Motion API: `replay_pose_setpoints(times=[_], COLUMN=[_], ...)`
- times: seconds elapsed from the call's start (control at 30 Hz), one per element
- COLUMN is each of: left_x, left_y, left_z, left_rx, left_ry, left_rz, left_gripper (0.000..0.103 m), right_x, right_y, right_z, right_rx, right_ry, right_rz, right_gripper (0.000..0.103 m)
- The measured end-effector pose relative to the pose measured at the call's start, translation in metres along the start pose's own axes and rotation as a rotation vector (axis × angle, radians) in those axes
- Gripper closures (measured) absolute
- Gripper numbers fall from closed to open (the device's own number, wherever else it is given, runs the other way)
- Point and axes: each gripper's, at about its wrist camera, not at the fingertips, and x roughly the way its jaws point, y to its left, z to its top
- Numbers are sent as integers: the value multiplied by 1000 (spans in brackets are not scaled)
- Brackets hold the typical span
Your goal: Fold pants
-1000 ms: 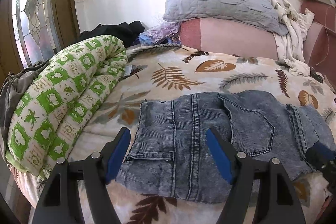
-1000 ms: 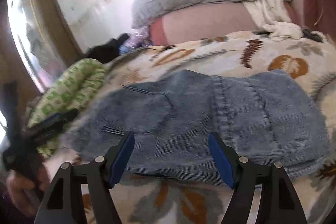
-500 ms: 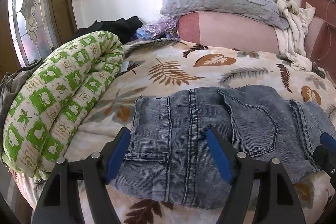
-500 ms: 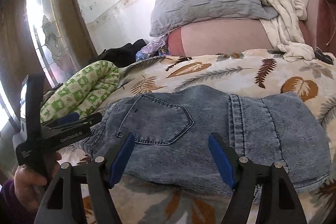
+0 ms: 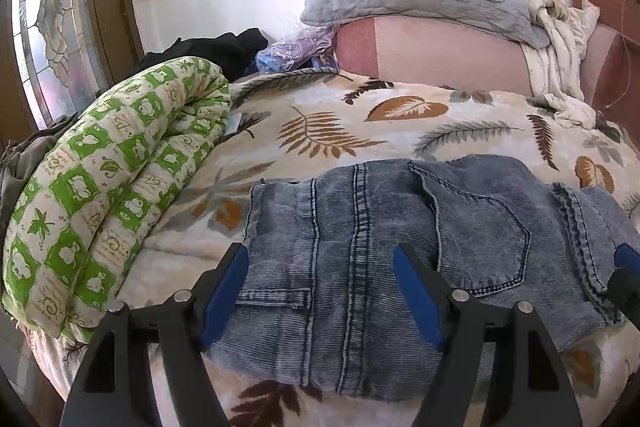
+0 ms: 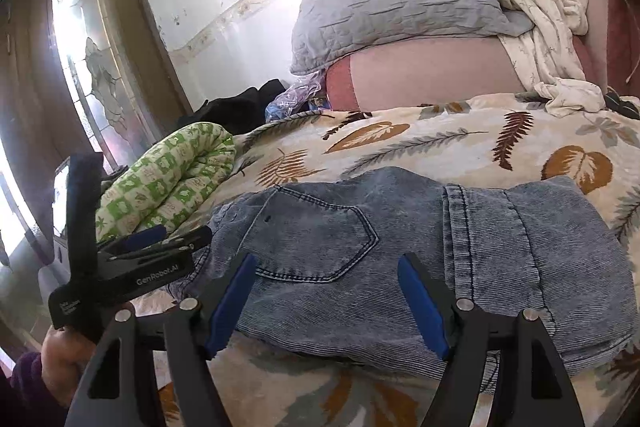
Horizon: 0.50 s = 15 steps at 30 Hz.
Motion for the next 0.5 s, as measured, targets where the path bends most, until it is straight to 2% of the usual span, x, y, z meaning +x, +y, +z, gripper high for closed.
replay_pose_setpoints(times=[0.5], left_x=[5], left_y=[-3], left_z=[-1], left_rx=[7], left_ry=[23], left_rz=[-14], left_gripper=[27], right_x=[3], right_y=[-5], right_z=[1], right_rx=[22], right_ry=[15], right_rz=[12], right_gripper=[25])
